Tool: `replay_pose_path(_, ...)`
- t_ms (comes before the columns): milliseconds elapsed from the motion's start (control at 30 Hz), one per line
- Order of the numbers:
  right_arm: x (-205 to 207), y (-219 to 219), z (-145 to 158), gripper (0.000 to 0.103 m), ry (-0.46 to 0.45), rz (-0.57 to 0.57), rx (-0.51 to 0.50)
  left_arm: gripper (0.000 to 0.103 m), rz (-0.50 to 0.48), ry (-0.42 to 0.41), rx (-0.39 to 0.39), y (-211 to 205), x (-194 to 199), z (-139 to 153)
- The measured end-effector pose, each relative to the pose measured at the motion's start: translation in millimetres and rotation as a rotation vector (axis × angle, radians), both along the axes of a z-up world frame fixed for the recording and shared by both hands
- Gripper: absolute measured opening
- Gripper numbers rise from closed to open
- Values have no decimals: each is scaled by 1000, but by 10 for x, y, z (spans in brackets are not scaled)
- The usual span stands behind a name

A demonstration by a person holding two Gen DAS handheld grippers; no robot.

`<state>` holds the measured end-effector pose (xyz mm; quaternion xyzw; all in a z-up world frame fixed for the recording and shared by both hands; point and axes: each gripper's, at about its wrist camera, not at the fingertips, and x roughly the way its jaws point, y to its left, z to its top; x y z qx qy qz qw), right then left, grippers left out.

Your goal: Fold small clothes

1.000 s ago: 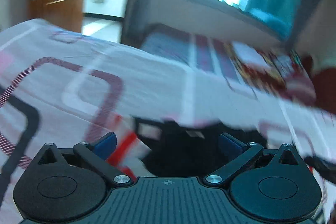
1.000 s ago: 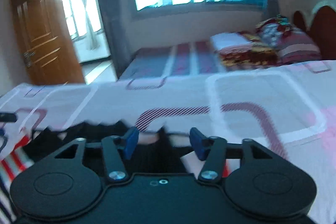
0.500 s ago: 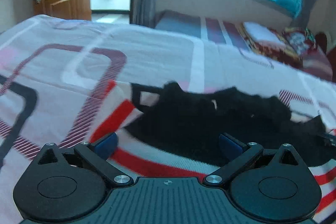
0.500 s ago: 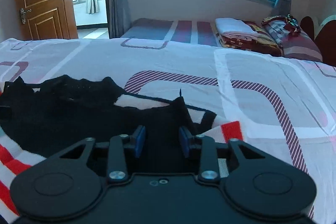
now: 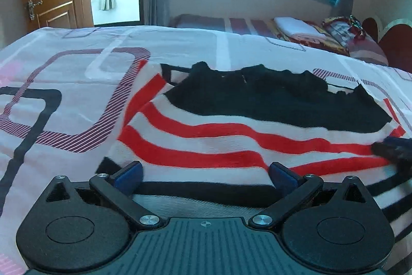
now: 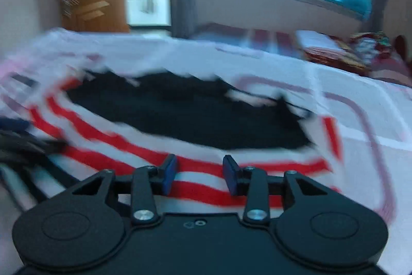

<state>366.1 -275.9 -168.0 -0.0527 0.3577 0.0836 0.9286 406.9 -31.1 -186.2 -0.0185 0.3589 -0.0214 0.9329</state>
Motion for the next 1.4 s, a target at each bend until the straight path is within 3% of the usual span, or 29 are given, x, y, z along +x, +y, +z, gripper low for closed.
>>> replay_pose_path(100,11,-356,-53,31,-14,-89,51,103,8,11,-7,20,11,1)
replay_pose_path(333,-149,-327,64,36,-2,-142,34,103,65,29,-25,101,-109,121)
replay_pose_path(600,-516,65,255,38,-22,-49,131,103,-21,16,0,-128,-301,274)
replay_pose_path(833,-634,258,139,38,8,-20,73,103,10,78,37,8,-326,17)
replay_pose_path(933,-696,162,37,38,31,-50,17,103,-17,69,81,8,-383,-25)
replay_pose_path(1133,-850,-166,-19,40,27,-129,-48,103,-13,81,72,90,-425,-21)
replay_pose_path(1400,-861,-323,-127,42,45,-182,6,103,-16,82,80,78,-412,-75)
